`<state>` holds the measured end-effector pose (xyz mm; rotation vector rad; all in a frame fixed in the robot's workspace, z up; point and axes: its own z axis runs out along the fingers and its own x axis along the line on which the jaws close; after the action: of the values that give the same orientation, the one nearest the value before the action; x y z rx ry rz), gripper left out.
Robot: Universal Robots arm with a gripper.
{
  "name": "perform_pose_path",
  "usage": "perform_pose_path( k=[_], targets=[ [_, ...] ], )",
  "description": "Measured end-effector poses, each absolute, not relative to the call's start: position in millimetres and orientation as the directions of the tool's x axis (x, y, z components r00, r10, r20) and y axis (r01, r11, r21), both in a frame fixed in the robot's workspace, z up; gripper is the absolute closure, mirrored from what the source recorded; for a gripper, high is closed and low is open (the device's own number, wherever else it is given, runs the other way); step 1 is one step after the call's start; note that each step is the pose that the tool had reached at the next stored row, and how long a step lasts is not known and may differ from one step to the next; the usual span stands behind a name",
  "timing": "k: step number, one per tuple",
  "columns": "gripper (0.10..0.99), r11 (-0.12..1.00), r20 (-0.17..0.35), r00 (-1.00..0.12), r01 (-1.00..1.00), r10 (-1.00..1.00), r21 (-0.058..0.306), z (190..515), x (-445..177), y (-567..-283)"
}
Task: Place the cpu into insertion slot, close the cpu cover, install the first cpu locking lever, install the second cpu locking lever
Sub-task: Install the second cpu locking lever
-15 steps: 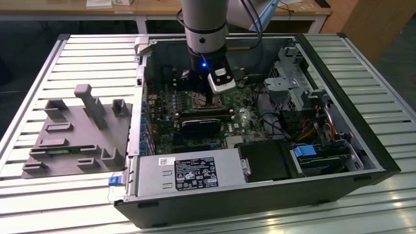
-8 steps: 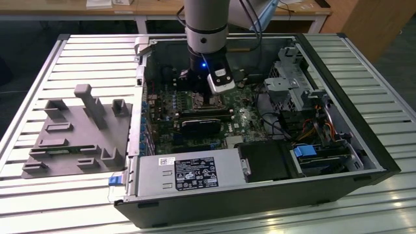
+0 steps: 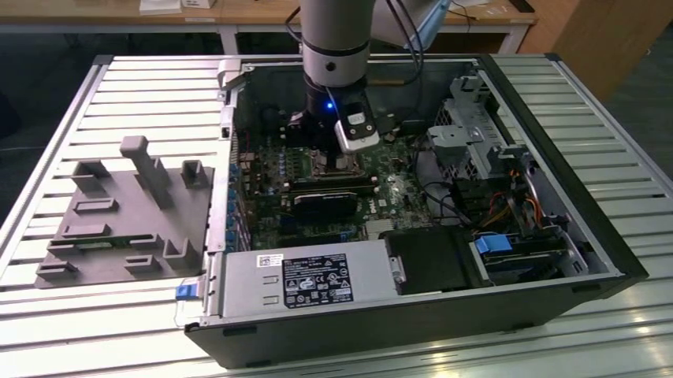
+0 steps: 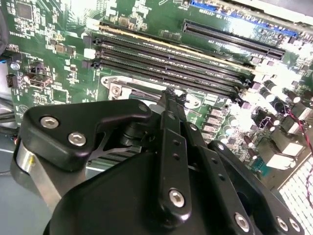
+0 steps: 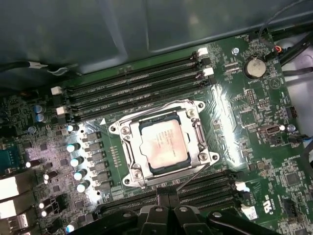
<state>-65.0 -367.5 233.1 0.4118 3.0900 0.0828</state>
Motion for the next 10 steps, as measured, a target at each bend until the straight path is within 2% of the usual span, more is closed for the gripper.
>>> perform_pose_path(
  k=[10],
  targets=[
    [0.98,0.967,-0.022,-0.97,0.241,0.243,0.08,227.4,-71.3,-372.4]
  ],
)
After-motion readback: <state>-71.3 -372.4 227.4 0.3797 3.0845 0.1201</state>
